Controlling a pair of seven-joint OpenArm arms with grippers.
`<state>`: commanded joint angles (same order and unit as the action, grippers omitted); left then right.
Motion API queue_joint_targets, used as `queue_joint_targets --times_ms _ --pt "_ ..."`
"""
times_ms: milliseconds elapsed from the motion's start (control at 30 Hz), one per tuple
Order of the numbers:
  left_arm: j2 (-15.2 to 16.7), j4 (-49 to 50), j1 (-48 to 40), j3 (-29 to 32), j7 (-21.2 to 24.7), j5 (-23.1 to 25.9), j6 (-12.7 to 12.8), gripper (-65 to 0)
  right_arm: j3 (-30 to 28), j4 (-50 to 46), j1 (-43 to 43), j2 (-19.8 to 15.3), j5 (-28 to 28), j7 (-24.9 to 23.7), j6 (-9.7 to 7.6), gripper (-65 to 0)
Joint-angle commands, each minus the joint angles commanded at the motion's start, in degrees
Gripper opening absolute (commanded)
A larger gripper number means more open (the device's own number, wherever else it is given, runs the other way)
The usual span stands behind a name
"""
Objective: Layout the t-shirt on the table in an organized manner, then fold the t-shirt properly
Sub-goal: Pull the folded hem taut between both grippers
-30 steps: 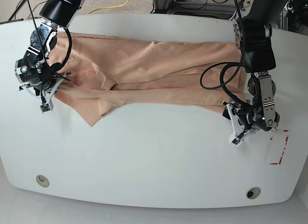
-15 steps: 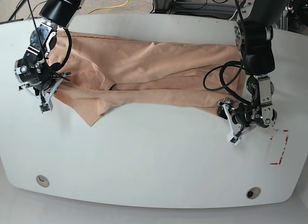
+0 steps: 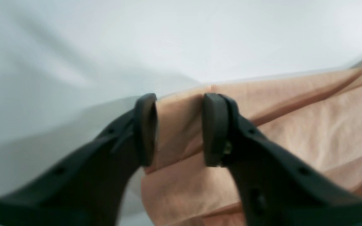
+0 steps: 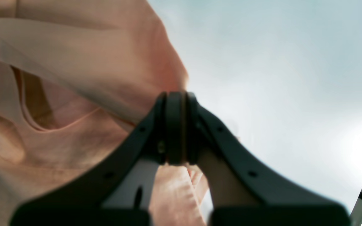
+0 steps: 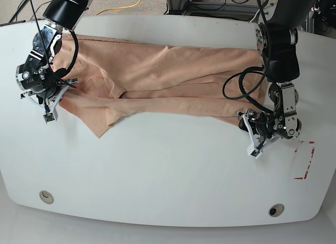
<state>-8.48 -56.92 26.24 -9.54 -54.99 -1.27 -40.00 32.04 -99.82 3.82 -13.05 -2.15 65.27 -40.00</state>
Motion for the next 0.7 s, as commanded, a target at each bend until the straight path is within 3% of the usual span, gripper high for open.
queue_joint_targets --times_ms 100,433,700 --pt "0.0 0.0 -0.2 0.0 0.0 0.0 0.0 -61.4 0.0 0.0 0.0 0.0 0.0 0.0 0.0 -63.1" --pt "0.0 -4.7 -0.4 -0.1 -0.5 -0.1 0.0 -63.3 0.0 -0.1 0.0 0.0 0.0 0.0 0.0 -63.1" --pt "0.0 -17.4 -2.4 -0.2 -6.5 -0.1 0.0 -63.3 0.0 -0.2 0.0 -0.1 0.0 0.0 0.0 -63.1"
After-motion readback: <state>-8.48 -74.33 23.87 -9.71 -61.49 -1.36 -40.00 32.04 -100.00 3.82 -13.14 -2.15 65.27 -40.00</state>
